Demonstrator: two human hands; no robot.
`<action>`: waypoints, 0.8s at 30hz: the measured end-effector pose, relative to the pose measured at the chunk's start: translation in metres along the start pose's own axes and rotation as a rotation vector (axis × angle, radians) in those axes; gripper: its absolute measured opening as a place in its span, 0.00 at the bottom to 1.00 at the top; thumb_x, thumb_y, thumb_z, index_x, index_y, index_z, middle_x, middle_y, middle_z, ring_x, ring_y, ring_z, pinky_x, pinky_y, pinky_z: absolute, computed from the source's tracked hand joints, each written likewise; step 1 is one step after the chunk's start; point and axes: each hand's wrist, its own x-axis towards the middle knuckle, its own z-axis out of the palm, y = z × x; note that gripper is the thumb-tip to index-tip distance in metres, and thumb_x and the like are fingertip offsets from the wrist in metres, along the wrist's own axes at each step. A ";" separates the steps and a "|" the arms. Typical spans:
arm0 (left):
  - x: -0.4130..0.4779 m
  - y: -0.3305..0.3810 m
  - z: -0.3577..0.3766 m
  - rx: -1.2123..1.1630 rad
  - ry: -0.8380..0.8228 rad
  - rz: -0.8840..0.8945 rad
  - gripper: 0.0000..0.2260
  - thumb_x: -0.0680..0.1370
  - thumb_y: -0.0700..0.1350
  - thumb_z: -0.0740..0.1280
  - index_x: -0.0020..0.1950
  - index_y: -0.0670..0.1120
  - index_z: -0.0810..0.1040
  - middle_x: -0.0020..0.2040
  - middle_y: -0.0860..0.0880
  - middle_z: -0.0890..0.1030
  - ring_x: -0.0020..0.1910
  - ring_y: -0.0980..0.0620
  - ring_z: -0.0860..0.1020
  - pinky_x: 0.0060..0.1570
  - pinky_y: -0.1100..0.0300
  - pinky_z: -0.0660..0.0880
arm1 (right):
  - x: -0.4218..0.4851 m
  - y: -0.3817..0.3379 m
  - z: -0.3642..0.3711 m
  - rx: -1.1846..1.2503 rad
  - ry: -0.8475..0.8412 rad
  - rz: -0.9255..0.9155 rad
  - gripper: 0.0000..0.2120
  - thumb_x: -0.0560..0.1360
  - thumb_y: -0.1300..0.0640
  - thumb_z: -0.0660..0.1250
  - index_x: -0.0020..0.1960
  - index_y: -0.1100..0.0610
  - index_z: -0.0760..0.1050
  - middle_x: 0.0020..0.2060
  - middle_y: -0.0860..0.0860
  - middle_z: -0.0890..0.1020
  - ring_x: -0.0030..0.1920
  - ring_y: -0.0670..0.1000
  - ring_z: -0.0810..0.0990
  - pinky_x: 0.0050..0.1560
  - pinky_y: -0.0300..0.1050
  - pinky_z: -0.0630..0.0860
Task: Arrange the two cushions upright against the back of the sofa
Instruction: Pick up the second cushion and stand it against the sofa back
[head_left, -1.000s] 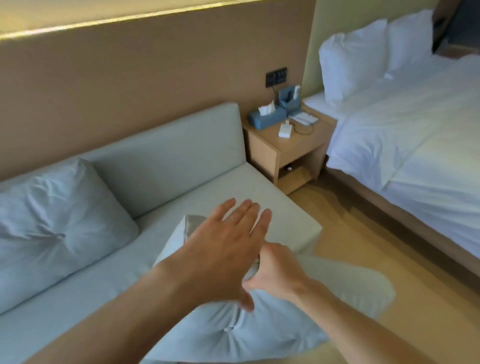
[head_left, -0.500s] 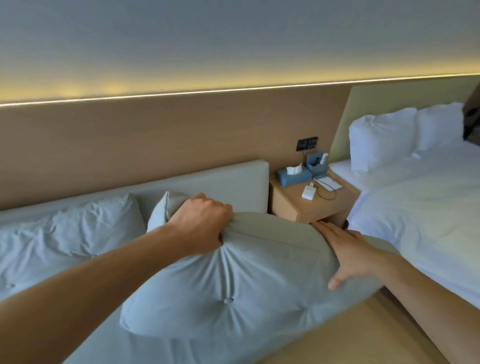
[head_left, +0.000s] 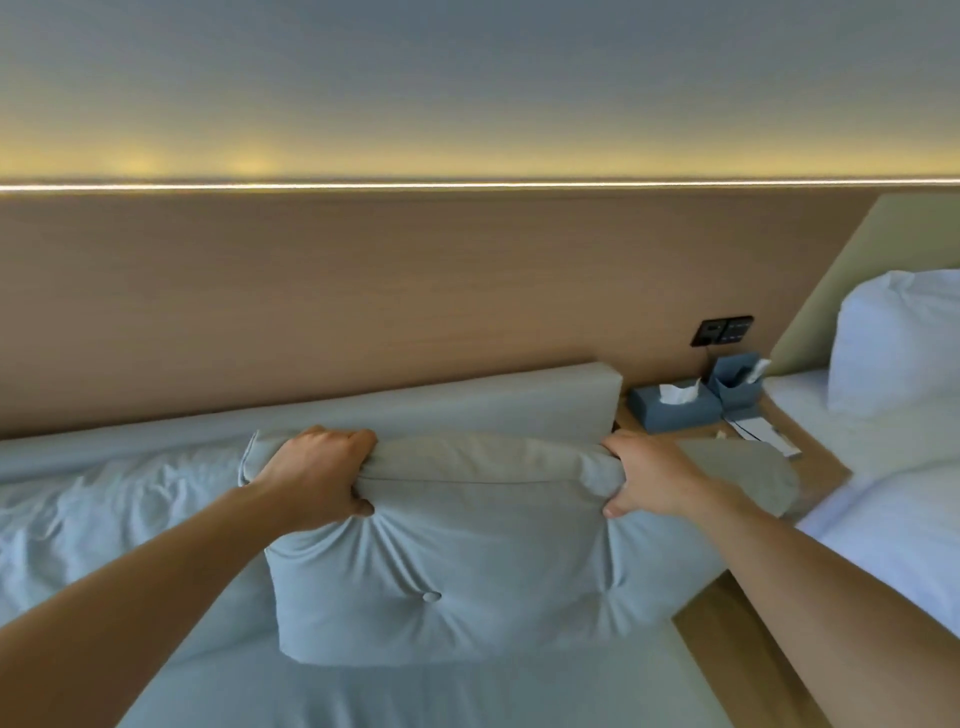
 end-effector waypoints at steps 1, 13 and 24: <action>0.015 -0.008 0.009 -0.018 -0.016 -0.027 0.24 0.66 0.63 0.76 0.52 0.53 0.71 0.49 0.52 0.83 0.48 0.44 0.78 0.40 0.53 0.69 | 0.023 0.003 -0.005 -0.052 -0.013 -0.019 0.28 0.55 0.40 0.83 0.49 0.49 0.75 0.45 0.45 0.79 0.45 0.51 0.79 0.48 0.53 0.77; 0.175 -0.050 0.161 -0.119 -0.061 -0.210 0.32 0.66 0.63 0.77 0.64 0.53 0.72 0.57 0.51 0.82 0.54 0.46 0.78 0.53 0.52 0.74 | 0.257 0.064 0.048 -0.305 -0.048 -0.138 0.31 0.57 0.39 0.82 0.54 0.49 0.75 0.53 0.47 0.80 0.54 0.54 0.80 0.53 0.51 0.69; 0.210 -0.040 0.240 -0.090 -0.321 -0.282 0.67 0.50 0.76 0.74 0.83 0.54 0.51 0.81 0.50 0.61 0.79 0.46 0.58 0.76 0.41 0.46 | 0.305 0.134 0.127 -0.122 -0.164 -0.263 0.63 0.61 0.37 0.81 0.83 0.48 0.46 0.83 0.47 0.52 0.82 0.50 0.46 0.77 0.55 0.45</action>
